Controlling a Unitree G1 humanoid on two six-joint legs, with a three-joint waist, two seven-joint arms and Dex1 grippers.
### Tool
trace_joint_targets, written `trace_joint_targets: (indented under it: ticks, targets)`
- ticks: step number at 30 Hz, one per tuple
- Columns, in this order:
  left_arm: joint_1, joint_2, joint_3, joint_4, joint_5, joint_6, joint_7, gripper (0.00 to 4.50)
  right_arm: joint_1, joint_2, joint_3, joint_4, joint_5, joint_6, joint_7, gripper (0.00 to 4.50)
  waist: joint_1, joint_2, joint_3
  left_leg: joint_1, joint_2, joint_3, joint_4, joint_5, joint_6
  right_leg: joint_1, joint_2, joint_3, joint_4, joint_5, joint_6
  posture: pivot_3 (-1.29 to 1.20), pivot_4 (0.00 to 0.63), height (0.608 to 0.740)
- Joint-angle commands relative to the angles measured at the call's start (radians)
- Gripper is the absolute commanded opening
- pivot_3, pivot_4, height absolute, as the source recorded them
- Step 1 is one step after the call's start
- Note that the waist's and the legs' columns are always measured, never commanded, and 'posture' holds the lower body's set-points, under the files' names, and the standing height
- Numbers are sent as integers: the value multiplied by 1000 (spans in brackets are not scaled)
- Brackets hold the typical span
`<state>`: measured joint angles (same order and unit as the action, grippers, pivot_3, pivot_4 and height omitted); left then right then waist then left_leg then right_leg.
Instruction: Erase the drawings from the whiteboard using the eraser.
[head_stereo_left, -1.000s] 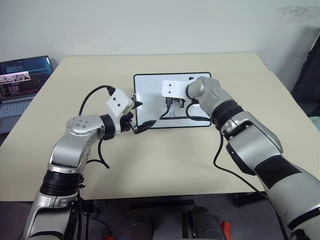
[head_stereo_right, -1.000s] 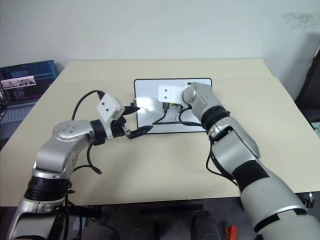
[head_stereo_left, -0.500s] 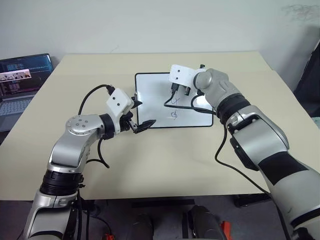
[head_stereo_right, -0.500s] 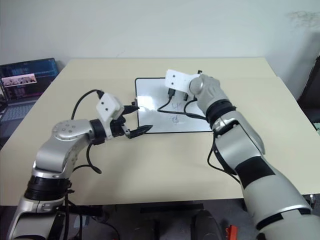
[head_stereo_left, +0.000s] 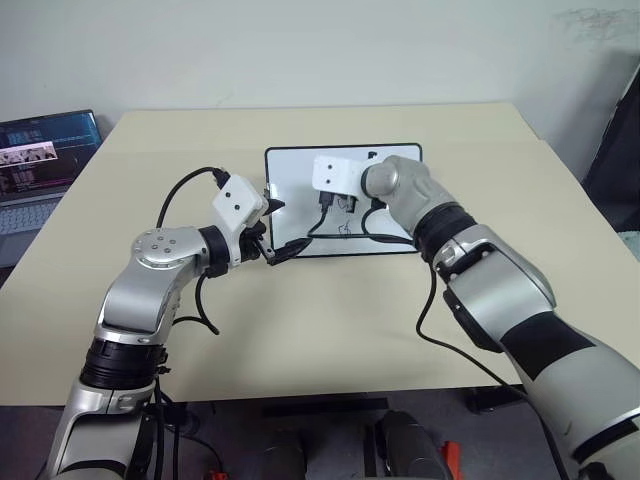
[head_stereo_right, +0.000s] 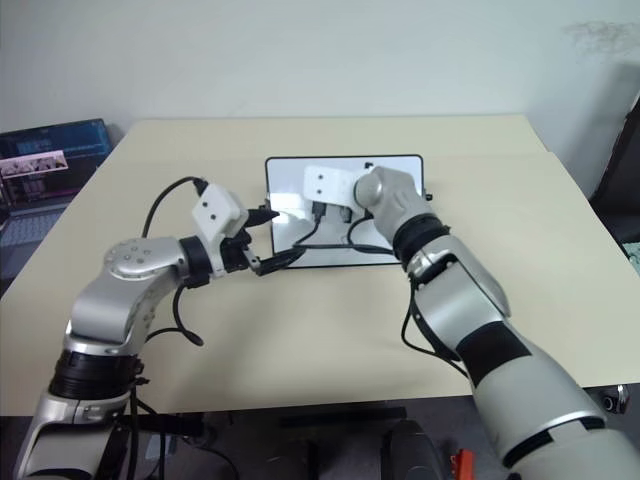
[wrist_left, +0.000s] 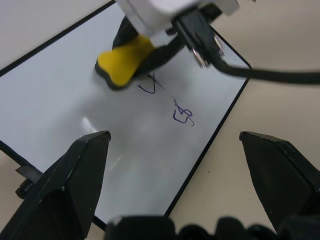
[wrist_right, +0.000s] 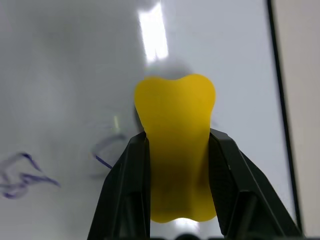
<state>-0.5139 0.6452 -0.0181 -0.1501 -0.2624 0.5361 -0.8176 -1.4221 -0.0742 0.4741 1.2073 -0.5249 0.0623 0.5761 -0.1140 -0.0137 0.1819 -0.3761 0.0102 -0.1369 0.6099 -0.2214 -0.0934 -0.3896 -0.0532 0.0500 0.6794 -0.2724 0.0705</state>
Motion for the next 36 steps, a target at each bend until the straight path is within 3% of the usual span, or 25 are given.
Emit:
trace_joint_targets:
  ticks: [1, 13, 18, 19, 23, 27, 31, 36]
  targets:
    - [-3, 12, 12, -26, -2, -7, 4, 4500, 16, 4, 7, -10, -4, 3, 12, 1195, 1, 0, 0, 0, 0, 0, 0, 0, 0, 0, 0, 0, 0, 0, 0, 0, 150, 740]
    - [8, 23, 10, -25, -1, -12, -10, 4500, -61, -38, -66, 19, 19, 48, -177, 1194, 5, 0, 1, -1, 0, 0, 0, 0, 0, 0, 0, 0, -1, 0, 0, 0, 150, 740]
    - [-1, 23, 5, -13, 1, -16, -14, 4500, -69, -46, -67, 21, 11, 46, -198, 1194, 5, 0, 1, -4, 0, 0, -1, 0, 0, -4, 0, 0, -2, 0, -1, 0, 150, 740]
    - [-2, 24, 6, -11, -1, -17, -18, 4500, -67, -52, -77, -6, 31, 17, -142, 1193, 5, 0, 1, -6, 0, 0, -1, 0, 0, -5, 0, 0, -1, 0, -1, 0, 150, 740]
    - [16, 42, 33, -35, -30, -4, -45, 4500, -32, -105, -131, -207, 132, 39, 84, 1192, 4, 0, 4, -8, 0, 0, -2, 0, 0, -8, 0, 0, -1, 0, -1, 0, 150, 740]
    - [48, 78, 74, -69, -79, 20, -79, 4500, 93, -192, -169, -545, 217, 170, 275, 1192, 6, 0, 4, -17, 0, 0, -1, 0, 0, -16, 0, -1, -1, 0, -1, 0, 150, 740]
    - [79, 135, 131, -77, -109, 26, -109, 4500, 256, -315, -256, -903, 319, 304, 378, 1192, 14, 0, 4, -23, 0, -2, -1, 0, 0, -19, 0, -3, -5, 0, -1, 0, 150, 740]
    - [86, 170, 159, -83, -132, 32, -120, 4500, 394, -404, -338, -1098, 401, 360, 379, 1192, 27, -1, 5, -23, 0, -1, -1, 0, 0, -19, -1, -3, -5, 0, -1, 0, 150, 740]
